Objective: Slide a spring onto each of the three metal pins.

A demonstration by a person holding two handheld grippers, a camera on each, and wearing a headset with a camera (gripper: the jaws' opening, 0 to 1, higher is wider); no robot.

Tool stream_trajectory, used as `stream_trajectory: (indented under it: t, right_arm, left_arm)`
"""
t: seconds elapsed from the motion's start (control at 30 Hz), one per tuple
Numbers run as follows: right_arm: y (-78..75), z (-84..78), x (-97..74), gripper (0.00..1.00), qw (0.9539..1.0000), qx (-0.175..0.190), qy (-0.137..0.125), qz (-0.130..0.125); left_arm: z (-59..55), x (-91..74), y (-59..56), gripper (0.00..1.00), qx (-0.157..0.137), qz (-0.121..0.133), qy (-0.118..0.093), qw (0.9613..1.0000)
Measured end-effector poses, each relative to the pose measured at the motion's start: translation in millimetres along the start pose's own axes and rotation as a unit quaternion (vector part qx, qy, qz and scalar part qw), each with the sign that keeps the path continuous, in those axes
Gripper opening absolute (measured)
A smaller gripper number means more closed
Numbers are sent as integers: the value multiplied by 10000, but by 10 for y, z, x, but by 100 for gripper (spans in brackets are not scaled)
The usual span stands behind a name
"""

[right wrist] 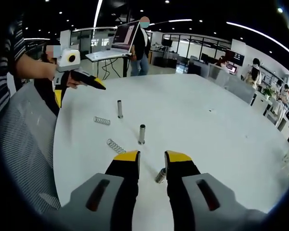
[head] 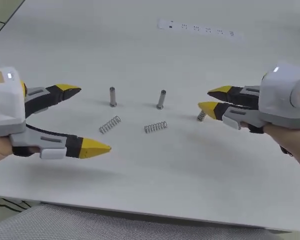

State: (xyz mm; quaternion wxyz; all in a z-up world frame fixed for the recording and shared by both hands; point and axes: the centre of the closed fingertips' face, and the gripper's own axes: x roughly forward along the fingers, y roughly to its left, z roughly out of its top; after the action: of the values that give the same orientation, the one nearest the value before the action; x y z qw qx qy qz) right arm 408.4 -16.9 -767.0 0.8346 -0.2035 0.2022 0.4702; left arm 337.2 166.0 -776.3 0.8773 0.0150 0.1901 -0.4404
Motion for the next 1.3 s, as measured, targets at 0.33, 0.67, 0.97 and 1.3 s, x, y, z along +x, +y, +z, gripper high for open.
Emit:
stream_trajectory:
  t: [0.33,0.67,0.97,1.3]
  right_arm:
    - [172,34,-8,23,9992,-231,40,330]
    - [374,-6,57,23,9960,-541,223,679]
    - [518,29,201,23,9875,-1025,457,1106]
    - [674,40,375,23,9698,-1567,834,1672]
  left_arm:
    - [-1,-1,1,97,5,1,10,10000]
    - [-26,-16,-6,97,-8,8,28,10000]
    - [-35,-25,-9,97,-23,15,26,10000]
    - [-42,-24,-16,97,-46,23,24,10000]
